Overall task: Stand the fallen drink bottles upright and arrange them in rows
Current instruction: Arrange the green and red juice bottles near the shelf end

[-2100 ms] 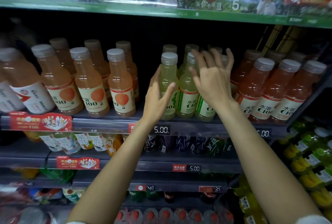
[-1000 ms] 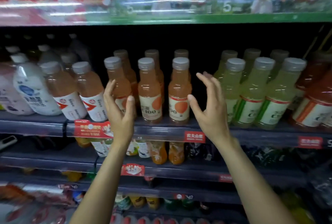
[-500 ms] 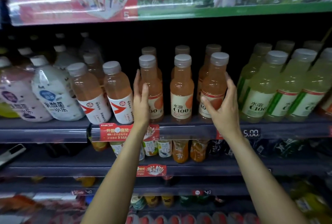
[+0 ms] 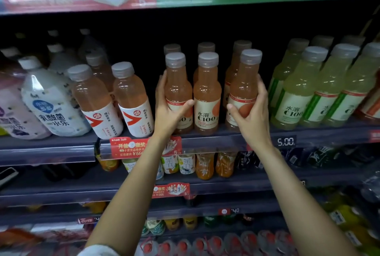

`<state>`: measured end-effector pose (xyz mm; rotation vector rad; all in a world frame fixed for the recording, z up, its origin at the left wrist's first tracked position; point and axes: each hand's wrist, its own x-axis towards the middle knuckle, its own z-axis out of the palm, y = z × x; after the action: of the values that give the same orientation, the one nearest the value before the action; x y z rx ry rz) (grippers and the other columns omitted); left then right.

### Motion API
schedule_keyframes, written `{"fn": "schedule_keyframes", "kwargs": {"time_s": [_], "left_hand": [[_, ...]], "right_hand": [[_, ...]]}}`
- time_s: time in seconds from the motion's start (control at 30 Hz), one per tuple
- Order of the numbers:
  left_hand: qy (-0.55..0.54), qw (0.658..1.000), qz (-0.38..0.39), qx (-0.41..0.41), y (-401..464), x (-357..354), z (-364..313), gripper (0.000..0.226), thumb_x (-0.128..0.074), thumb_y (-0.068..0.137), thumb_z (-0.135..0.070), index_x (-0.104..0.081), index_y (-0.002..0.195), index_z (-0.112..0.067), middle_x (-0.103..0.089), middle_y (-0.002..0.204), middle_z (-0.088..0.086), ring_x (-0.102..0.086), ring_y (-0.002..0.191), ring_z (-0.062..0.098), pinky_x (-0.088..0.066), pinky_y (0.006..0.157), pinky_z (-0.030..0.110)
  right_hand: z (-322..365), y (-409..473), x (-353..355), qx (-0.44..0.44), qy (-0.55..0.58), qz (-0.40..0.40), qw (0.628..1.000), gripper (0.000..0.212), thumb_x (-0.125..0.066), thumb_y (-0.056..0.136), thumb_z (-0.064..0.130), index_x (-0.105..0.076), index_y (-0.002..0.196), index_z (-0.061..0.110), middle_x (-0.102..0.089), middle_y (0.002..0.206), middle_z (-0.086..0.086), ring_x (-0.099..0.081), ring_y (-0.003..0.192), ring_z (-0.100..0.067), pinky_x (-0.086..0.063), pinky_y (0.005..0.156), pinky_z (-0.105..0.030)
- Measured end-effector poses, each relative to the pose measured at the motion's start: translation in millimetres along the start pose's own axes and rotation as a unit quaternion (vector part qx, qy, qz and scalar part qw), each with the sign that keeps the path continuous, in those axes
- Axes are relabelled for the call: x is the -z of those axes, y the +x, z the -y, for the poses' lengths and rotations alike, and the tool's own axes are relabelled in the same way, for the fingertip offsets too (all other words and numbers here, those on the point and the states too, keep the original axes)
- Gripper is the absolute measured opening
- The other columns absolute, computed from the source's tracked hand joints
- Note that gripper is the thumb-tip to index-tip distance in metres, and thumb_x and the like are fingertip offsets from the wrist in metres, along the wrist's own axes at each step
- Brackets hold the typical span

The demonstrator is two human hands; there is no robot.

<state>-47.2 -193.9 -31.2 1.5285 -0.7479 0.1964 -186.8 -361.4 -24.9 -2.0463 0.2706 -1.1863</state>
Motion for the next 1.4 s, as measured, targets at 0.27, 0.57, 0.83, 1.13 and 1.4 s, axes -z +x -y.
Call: {"fn": "schedule_keyframes", "kwargs": {"time_s": [0.27,0.57,0.83,1.13,1.4], "left_hand": [[0.051,0.998,-0.002,-0.037,2.2,-1.4,3.8,0.101,-0.082,0.059,-0.059,-0.019,0.138,-0.05,-0.028,0.151,0.006,-0.031,0.14,0.018,-0.033,0.112,0.045],[0.049,0.998,-0.002,-0.051,4.1,-9.0,7.1,0.099,-0.083,0.06,-0.055,-0.019,0.135,-0.052,-0.031,0.149,0.007,-0.034,0.138,0.019,-0.036,0.11,0.046],[0.038,0.998,0.002,-0.054,0.7,-25.1,1.5,0.1,-0.083,0.06,-0.056,-0.021,0.138,-0.047,-0.029,0.149,0.008,-0.034,0.138,0.019,-0.038,0.109,0.046],[0.047,0.998,0.0,-0.035,-1.9,-29.8,-3.6,0.101,-0.082,0.06,-0.059,-0.018,0.138,-0.048,-0.028,0.151,0.007,-0.034,0.139,0.017,-0.038,0.109,0.044],[0.005,0.997,0.031,0.072,-23.0,-31.3,-25.9,0.115,-0.076,0.077,-0.043,0.009,0.152,-0.023,-0.045,0.143,-0.003,-0.045,0.131,0.008,-0.037,0.109,0.029]], "right_hand": [[4.0,-4.4,-15.6,-0.016,0.003,-0.019,1.0,0.099,-0.075,0.078,0.029,-0.006,0.148,0.017,-0.015,0.144,0.004,-0.019,0.13,0.007,-0.021,0.102,-0.001],[2.7,-2.0,-5.0,-0.021,0.016,-0.028,0.999,0.079,-0.066,0.087,0.014,-0.014,0.145,0.025,-0.025,0.147,0.008,-0.029,0.138,-0.01,-0.028,0.113,-0.028],[3.0,-1.4,3.2,-0.023,0.015,-0.007,1.0,0.075,-0.063,0.09,0.018,-0.015,0.148,0.016,-0.025,0.152,-0.004,-0.028,0.14,-0.012,-0.031,0.113,-0.041],[2.4,-0.7,6.5,-0.034,0.012,-0.005,0.999,0.076,-0.063,0.09,0.018,-0.014,0.148,0.017,-0.022,0.153,0.003,-0.027,0.14,-0.011,-0.031,0.114,-0.04],[10.7,-13.5,12.6,-0.023,-0.105,-0.023,0.994,0.073,-0.06,0.092,0.027,-0.016,0.149,0.015,-0.019,0.155,-0.009,-0.016,0.144,-0.018,-0.021,0.117,-0.039]]}}
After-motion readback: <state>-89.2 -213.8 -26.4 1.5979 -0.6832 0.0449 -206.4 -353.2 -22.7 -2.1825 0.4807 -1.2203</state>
